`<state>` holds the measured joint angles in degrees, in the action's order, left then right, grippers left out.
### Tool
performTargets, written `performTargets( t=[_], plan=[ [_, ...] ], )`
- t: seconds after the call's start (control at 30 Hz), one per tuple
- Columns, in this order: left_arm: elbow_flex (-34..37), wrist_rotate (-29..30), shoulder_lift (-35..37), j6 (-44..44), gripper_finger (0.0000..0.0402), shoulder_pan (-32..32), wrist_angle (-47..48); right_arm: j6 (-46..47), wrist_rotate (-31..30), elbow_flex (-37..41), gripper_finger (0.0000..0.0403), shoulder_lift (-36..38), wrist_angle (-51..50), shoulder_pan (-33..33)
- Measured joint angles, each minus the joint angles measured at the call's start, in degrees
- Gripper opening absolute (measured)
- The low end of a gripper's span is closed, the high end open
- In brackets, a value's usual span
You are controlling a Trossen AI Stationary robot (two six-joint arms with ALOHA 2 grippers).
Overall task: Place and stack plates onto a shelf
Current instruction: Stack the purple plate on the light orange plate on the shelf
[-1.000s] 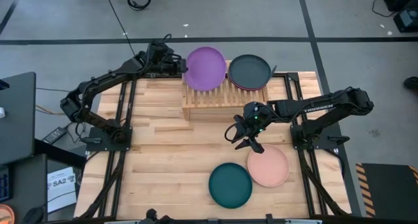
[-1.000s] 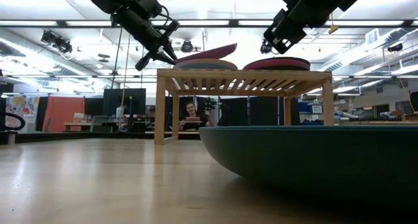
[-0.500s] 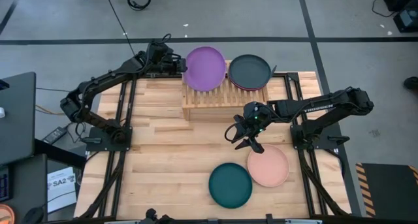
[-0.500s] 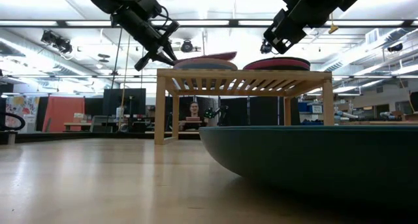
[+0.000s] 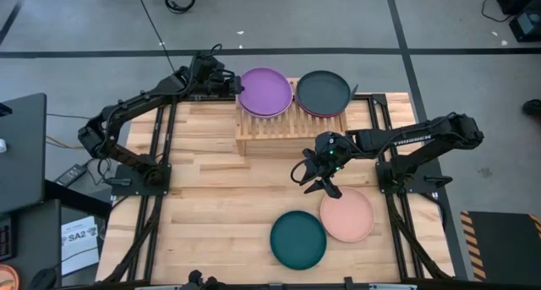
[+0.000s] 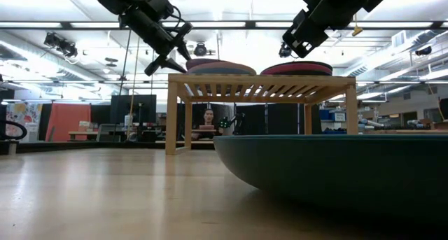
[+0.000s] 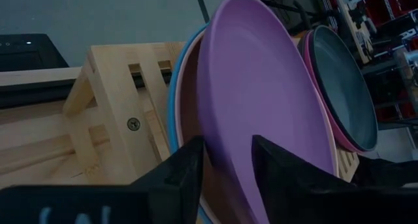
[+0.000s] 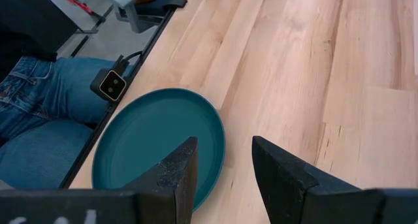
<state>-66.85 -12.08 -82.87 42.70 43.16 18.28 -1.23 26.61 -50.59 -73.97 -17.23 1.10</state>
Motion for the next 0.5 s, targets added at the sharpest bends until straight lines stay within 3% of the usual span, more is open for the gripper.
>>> performTargets(
  t=[0.23, 0.5],
  plan=[
    [0.0, 0.0, 0.0, -0.3, 0.0166, 0.1, -0.1, 0.0, 0.0, 0.0, 0.0150, 0.0, 0.0, 0.0],
    [0.0, -2.5, 0.7, -2.9, 0.0169, 1.4, -0.1, 0.0, 0.0, 0.0, 0.0150, 0.0, 0.0, 0.0]
  ],
)
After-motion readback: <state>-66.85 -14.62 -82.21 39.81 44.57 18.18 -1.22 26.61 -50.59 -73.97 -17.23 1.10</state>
